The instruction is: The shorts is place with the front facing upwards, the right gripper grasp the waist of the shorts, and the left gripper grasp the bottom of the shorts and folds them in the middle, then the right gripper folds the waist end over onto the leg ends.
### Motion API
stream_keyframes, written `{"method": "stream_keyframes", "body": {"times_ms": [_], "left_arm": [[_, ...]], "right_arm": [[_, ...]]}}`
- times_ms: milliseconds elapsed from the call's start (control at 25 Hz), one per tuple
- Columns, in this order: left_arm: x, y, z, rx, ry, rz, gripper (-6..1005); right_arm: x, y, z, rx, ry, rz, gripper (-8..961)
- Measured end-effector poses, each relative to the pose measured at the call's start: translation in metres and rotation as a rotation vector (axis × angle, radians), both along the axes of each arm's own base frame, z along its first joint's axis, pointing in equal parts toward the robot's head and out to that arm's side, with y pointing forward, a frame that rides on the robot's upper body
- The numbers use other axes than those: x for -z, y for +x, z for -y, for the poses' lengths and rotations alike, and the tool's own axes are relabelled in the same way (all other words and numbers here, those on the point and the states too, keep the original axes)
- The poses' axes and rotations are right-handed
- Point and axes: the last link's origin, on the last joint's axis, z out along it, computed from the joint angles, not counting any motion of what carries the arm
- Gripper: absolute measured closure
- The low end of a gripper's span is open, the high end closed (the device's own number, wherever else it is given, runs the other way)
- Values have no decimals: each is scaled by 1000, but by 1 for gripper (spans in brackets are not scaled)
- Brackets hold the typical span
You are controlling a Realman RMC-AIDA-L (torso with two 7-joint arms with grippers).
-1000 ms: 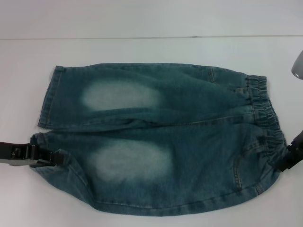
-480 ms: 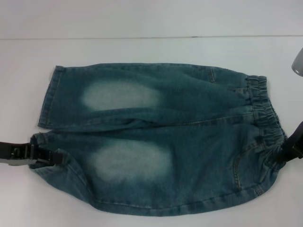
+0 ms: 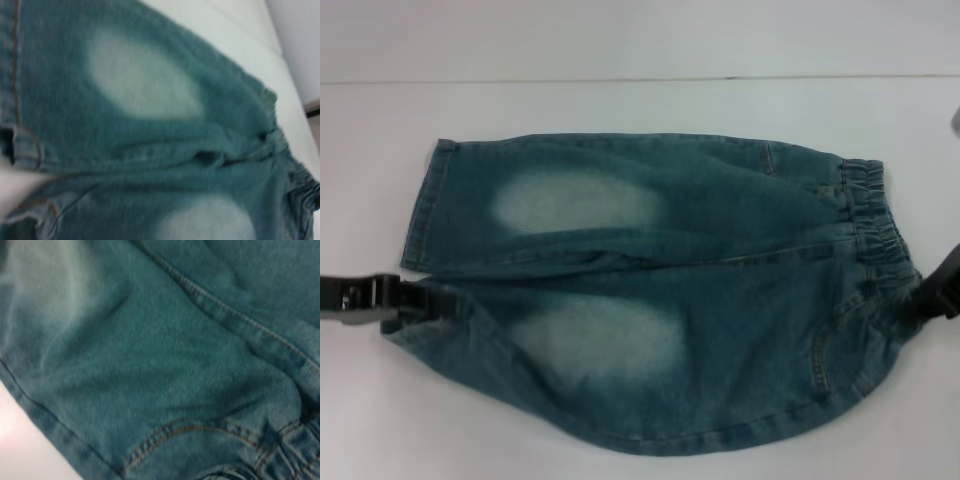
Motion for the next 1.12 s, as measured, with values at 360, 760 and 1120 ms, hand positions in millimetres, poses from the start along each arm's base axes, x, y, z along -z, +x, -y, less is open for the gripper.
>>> {"method": "stream_keyframes", "body": {"times_ms": [360, 760, 1120], "left_arm": [[-1, -2, -31, -50, 219, 64, 973], [-4, -12, -57, -104, 401, 5, 970], [-10, -12, -70, -115, 523, 20, 965]], "right_arm": [[-5, 17, 4, 90, 272, -426, 895], [11, 59, 10, 248, 632, -709, 874], [27, 65, -2, 297, 799, -720, 856]]}}
